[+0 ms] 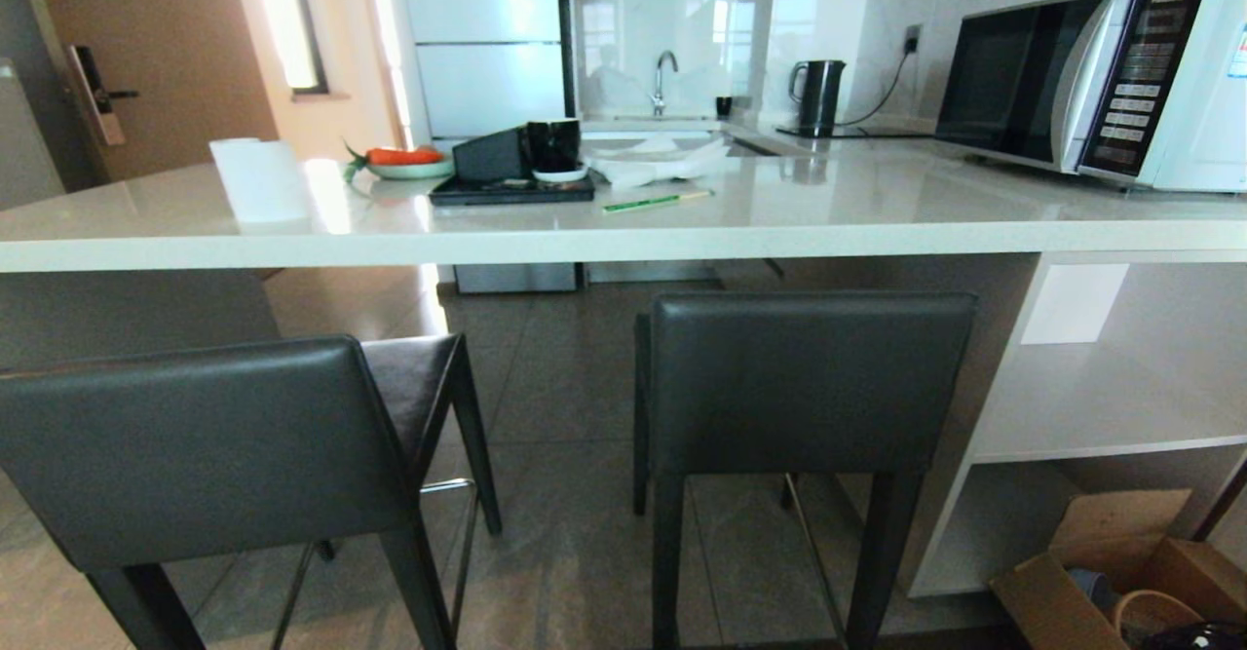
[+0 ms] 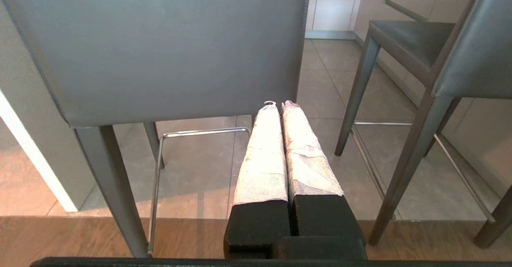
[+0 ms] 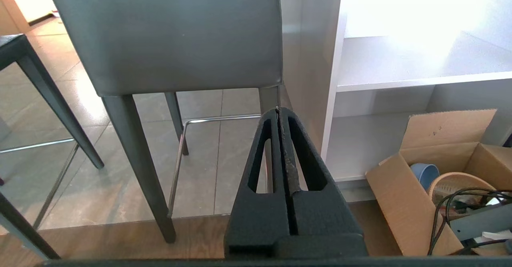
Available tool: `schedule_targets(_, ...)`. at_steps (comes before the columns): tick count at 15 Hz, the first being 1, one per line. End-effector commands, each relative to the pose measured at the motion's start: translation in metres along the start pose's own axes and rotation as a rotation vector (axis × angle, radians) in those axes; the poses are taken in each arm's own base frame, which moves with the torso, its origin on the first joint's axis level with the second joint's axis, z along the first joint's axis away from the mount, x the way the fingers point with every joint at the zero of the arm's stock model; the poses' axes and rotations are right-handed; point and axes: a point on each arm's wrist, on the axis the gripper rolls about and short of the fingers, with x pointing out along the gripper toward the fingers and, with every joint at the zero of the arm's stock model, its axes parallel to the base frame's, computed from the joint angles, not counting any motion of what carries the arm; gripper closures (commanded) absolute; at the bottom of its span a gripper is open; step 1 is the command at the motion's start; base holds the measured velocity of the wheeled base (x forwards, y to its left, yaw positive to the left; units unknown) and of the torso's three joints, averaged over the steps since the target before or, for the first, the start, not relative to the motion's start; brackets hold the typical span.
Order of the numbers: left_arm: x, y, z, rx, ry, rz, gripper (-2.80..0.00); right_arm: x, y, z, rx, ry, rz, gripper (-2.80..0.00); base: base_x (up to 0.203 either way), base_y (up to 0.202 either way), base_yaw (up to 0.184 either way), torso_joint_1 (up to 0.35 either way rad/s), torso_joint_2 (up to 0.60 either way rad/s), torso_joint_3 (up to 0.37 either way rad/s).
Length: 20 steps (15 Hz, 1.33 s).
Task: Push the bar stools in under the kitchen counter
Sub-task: Pull the gray chair out from under the dining table
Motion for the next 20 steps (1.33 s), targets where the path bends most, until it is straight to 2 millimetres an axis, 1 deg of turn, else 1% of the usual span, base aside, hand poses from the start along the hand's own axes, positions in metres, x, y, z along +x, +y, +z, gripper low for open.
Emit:
schedule_targets(1,0.0004,0.0000,-0.0021,-0.001,0.005,0.000,0.00,0.0004,-0.0001,-0.0011,0.000,0.004,0.001,0.00,0.000,0.000,0.000,0.000,0.00,0.000)
schedule_targets(9,0.0005,-0.0001,-0.0021,-0.001,0.007,0.002,0.00,0.0004,0.0000,-0.0011,0.000,0.004,-0.001,0.00,0.000,0.000,0.000,0.000,0.00,0.000)
schedule_targets(11,0.0005,-0.0001,-0.0021,-0.001,0.007,0.002,0.00,0.0004,0.0000,-0.0011,0.000,0.004,-0.001,0.00,-0.001,-0.142,0.007,0.003,0.00,0.006)
schedule_targets(20,0.0005,0.0000,-0.0020,-0.001,0.006,0.000,0.00,0.0003,0.0000,-0.0011,0.000,0.003,-0.001,0.00,0.000,-0.195,0.002,0.003,0.00,0.002)
